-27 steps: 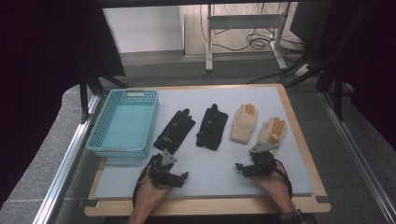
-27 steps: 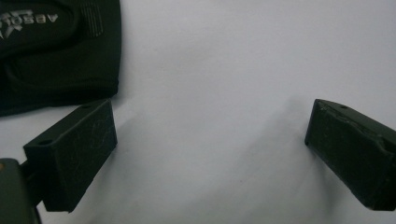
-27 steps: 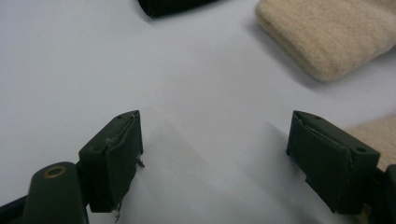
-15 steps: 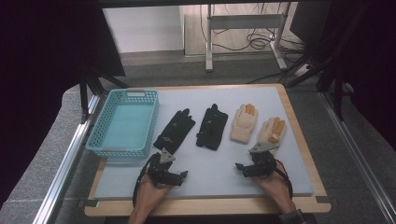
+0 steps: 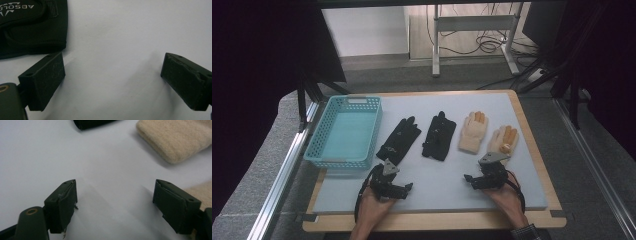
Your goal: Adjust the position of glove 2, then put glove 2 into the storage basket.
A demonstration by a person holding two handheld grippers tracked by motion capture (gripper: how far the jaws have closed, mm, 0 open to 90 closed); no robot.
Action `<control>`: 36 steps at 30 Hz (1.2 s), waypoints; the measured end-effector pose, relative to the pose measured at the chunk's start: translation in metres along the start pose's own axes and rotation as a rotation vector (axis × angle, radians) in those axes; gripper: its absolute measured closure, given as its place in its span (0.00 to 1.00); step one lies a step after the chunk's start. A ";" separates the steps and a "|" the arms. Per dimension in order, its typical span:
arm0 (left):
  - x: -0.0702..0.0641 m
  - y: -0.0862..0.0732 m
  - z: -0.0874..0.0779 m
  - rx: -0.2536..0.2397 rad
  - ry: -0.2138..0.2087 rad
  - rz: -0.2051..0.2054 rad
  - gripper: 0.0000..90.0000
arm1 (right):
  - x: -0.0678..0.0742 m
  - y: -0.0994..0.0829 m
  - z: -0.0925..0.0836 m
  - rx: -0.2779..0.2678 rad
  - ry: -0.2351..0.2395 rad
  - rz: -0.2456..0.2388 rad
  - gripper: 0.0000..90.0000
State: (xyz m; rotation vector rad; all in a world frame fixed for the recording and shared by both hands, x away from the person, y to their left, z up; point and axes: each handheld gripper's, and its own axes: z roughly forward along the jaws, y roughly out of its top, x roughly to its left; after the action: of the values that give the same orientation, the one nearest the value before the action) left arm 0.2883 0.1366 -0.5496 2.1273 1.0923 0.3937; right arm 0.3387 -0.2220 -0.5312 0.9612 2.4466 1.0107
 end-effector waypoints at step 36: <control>0.000 0.000 0.000 -0.002 0.001 0.000 0.07 | -0.001 0.092 0.037 -0.023 0.074 -0.040 0.49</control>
State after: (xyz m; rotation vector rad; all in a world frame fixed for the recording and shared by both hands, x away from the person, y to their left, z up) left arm 0.2878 0.1367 -0.5497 2.1254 1.0925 0.3957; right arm 0.4010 -0.1567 -0.4911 0.8788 2.4982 1.0760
